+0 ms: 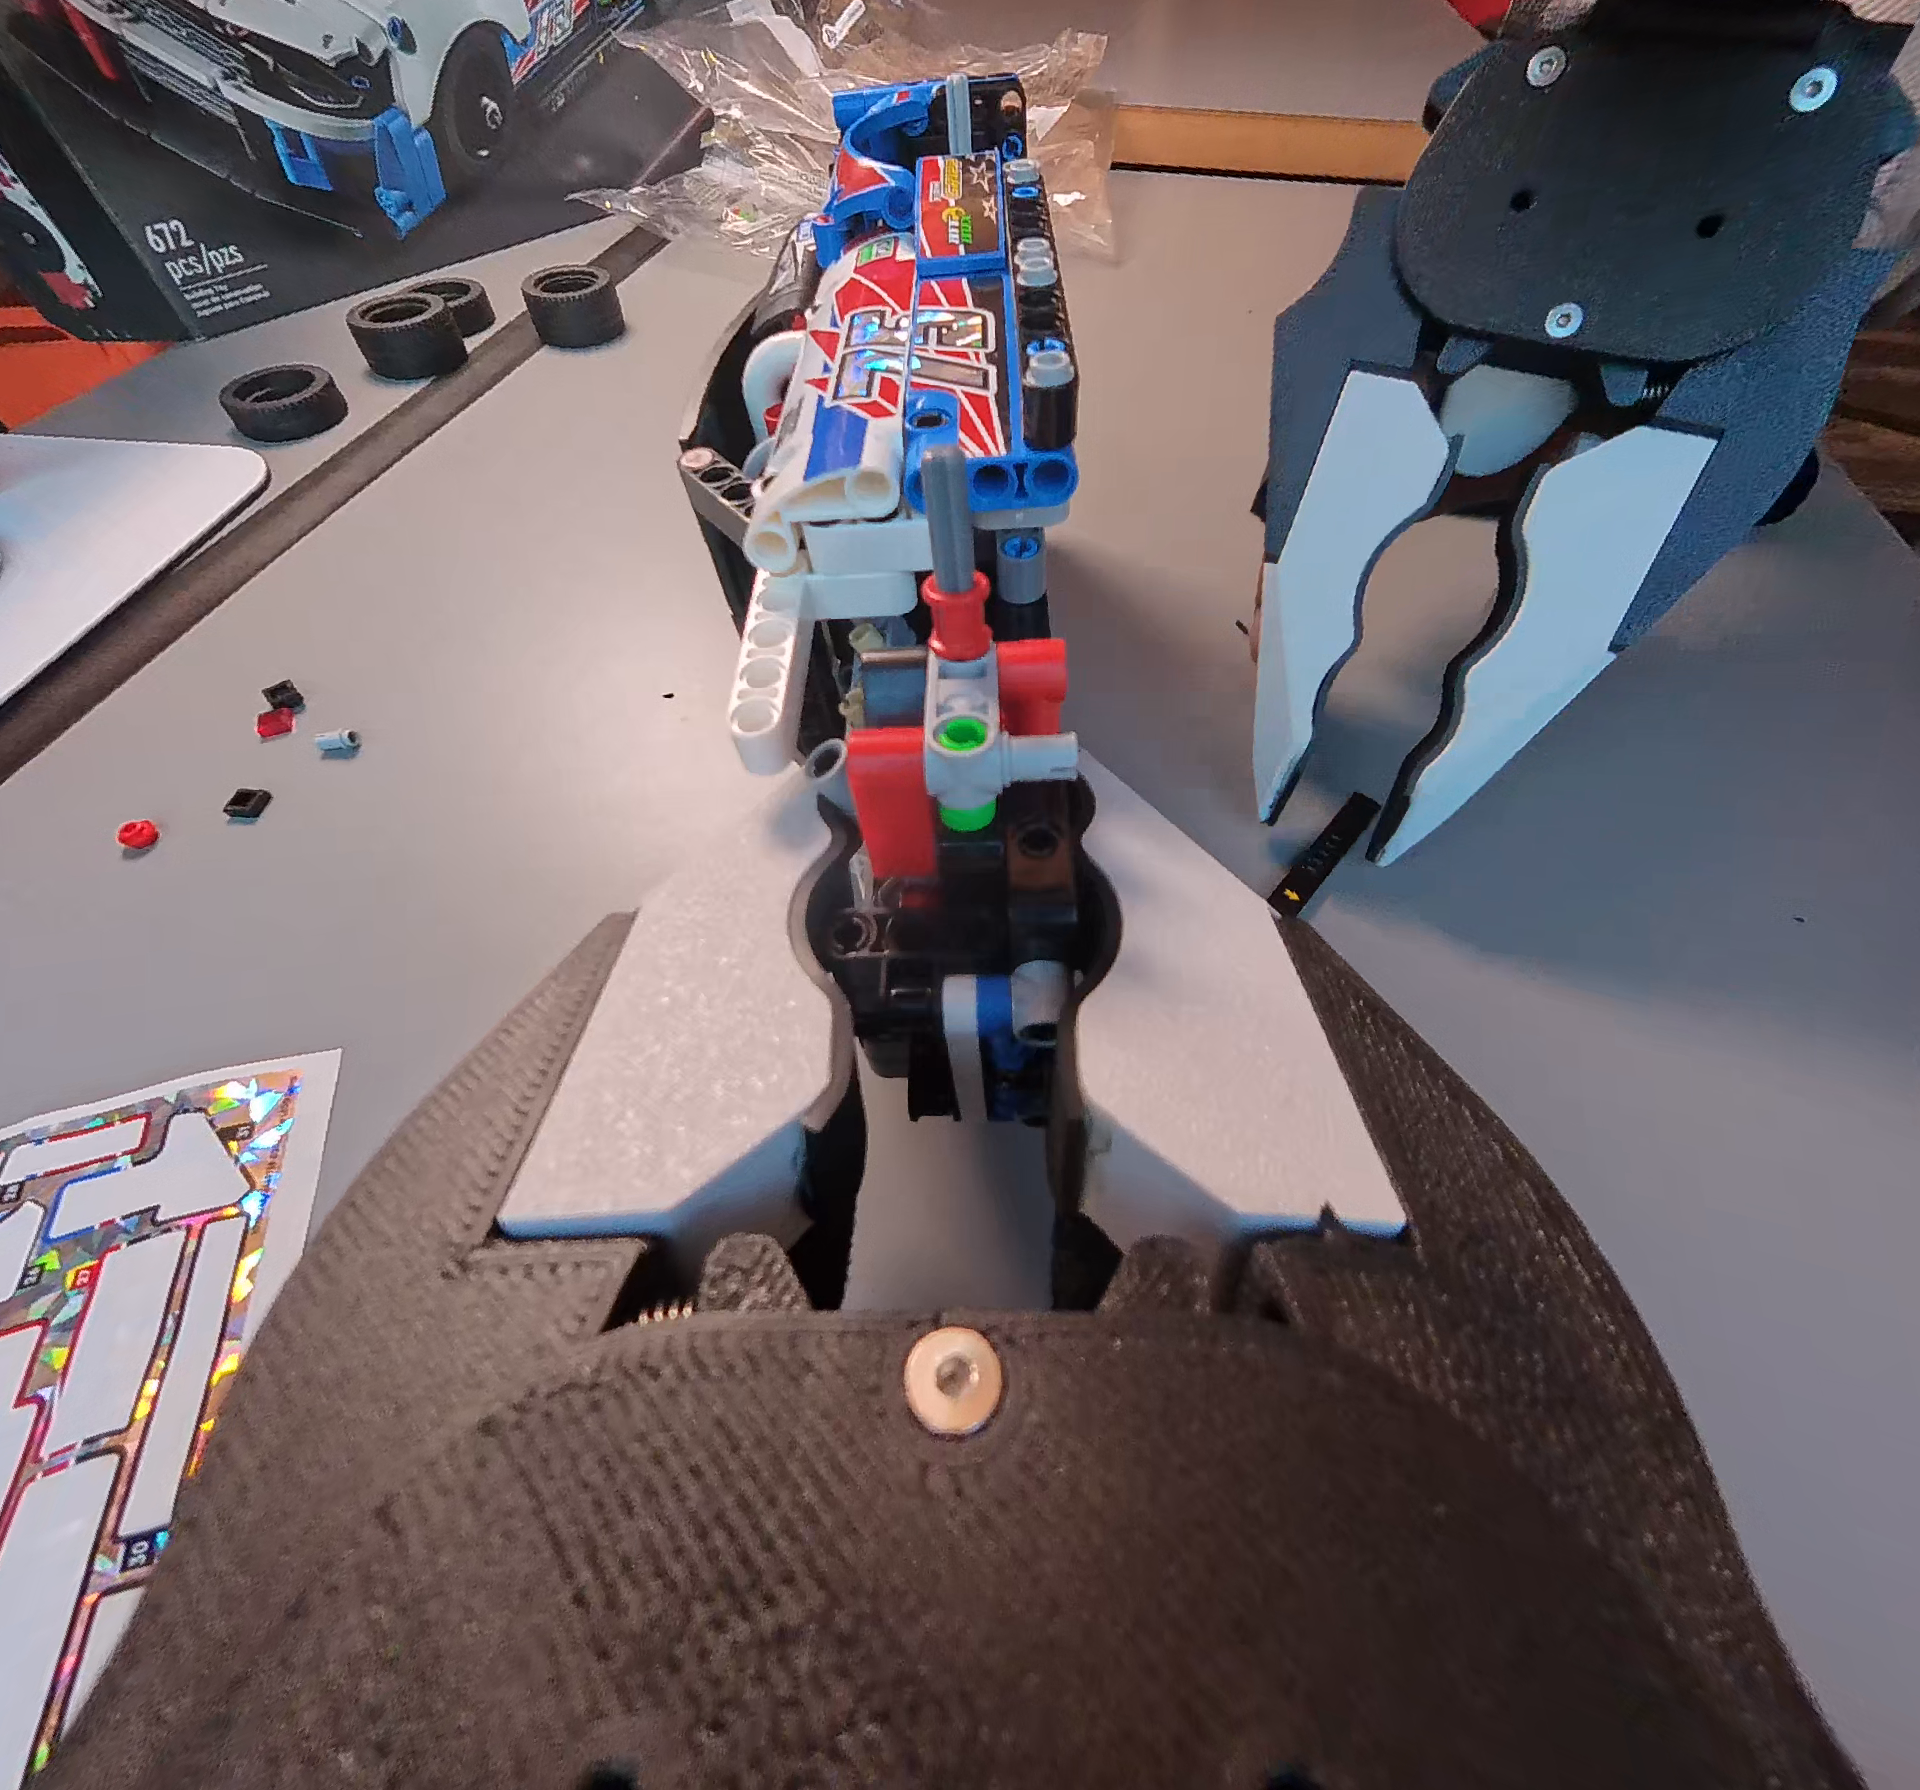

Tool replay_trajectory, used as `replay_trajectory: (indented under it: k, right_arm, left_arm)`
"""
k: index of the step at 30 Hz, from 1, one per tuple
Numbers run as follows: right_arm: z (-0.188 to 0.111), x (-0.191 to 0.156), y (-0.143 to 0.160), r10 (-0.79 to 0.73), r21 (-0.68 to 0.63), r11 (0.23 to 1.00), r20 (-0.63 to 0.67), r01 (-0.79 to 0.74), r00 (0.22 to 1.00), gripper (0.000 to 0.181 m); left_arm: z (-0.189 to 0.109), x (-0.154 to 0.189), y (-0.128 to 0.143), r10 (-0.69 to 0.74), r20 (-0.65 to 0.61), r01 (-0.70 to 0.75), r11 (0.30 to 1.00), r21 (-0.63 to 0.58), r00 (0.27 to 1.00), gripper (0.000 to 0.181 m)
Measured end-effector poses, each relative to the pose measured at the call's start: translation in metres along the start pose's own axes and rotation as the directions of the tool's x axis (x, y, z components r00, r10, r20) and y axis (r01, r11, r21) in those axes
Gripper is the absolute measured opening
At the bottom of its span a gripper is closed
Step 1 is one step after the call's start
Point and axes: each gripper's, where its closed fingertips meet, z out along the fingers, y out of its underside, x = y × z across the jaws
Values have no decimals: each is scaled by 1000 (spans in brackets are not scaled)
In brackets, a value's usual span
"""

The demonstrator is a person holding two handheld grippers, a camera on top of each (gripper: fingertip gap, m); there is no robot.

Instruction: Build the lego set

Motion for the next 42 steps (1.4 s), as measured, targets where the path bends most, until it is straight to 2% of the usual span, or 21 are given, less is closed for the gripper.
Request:
replay_trajectory:
  k: [7, 10, 12, 15, 18, 20, 23, 28, 42]
  right_arm:
    - [3, -4, 6, -61, -77, 995, 48, 64, 997, 5]
    - [-5, -8, 18, -164, -79, 982, 103, 173, 981, 5]
    - [-26, -14, 19, -244, -27, 967, 181, 253, 953, 6]
    - [-86, 1, -14, -270, 94, 962, 204, 256, 941, 5]
    - [-135, 35, -47, -311, 73, 950, 152, 303, 938, 5]
    - [-148, 53, -65, -341, 45, 940, 144, 338, 929, 5]
    - [-139, 66, -76, -325, -24, 941, 223, 339, 919, 5]
    - [-111, 76, -73, -280, -106, 940, 310, 325, 909, 4]
    - [-101, 82, -64, -301, -107, 933, 291, 344, 908, 5]
  left_arm:
    - [-1, 1, 0, 10, 0, -10, 1000, -5, 1000, 33]
    - [-1, 2, 1, 10, -7, -10, 1000, -5, 1000, 33]
    - [-1, 2, 1, 11, -15, -11, 1000, -7, 1000, 33]
    - [-2, 4, 1, 15, -31, -15, 1000, -6, 999, 33]
    - [-2, 4, 1, 11, -44, -11, 1000, -4, 999, 33]
    - [-2, 4, 1, 8, -51, -8, 1000, -3, 999, 33]
    - [-3, 5, 2, 13, -60, -13, 1000, -5, 998, 33]
    - [-3, 5, 2, 9, -73, -9, 1000, -8, 997, 33]
    - [-4, 6, 2, 9, -85, -10, 1000, -10, 996, 34]
